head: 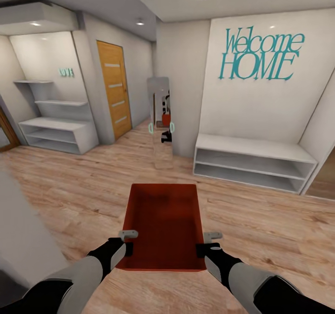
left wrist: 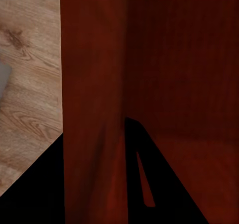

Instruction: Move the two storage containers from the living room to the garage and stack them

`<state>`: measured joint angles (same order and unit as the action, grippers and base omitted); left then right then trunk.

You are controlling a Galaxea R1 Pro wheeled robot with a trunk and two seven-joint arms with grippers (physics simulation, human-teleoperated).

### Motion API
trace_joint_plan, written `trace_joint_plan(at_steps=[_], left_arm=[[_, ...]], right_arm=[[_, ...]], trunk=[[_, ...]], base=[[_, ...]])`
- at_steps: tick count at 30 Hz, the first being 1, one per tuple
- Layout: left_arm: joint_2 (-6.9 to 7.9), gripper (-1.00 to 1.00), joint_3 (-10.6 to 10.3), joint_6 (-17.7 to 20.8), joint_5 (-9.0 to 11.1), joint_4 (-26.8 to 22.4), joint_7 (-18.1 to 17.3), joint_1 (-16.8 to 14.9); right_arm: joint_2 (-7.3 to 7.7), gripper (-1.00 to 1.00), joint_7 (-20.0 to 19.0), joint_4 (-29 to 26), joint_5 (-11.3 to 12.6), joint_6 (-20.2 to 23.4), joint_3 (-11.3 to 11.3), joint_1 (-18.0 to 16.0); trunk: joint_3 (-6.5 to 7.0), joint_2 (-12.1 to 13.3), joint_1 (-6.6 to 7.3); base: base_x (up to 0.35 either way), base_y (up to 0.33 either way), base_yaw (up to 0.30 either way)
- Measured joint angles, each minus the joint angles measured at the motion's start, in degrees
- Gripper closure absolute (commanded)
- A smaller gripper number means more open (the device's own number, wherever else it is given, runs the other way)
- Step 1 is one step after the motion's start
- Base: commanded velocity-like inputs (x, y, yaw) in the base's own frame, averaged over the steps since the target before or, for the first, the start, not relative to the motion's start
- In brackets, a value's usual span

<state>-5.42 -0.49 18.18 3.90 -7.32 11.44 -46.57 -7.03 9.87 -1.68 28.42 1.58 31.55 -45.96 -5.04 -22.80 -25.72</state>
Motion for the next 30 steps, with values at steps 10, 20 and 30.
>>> trace_joint_plan(at_steps=[10,20,30], left_arm=[[0.04,1.00,-0.1,0.0,0.1,0.0,0.0,0.0],[0.00,1.00,0.0,0.0,0.0,0.0,0.0,0.0],[-0.04,1.00,0.1,-0.1,-0.1,0.0,0.0,0.0]], right_arm=[[-0.04,1.00,0.0,0.0,0.0,0.0,0.0,0.0],[0.02,1.00,0.0,-0.1,0.0,0.0,0.0,0.0],[0.07,1.00,0.0,-0.2,0.0,0.0,0.1,0.0]], trunk=[[0.00,0.0,0.00],[0.00,0.0,0.00],[0.00,0.0,0.00]], base=[[0.322,0.000,0.000],[0.322,0.000,0.088],[0.322,0.000,0.264]])
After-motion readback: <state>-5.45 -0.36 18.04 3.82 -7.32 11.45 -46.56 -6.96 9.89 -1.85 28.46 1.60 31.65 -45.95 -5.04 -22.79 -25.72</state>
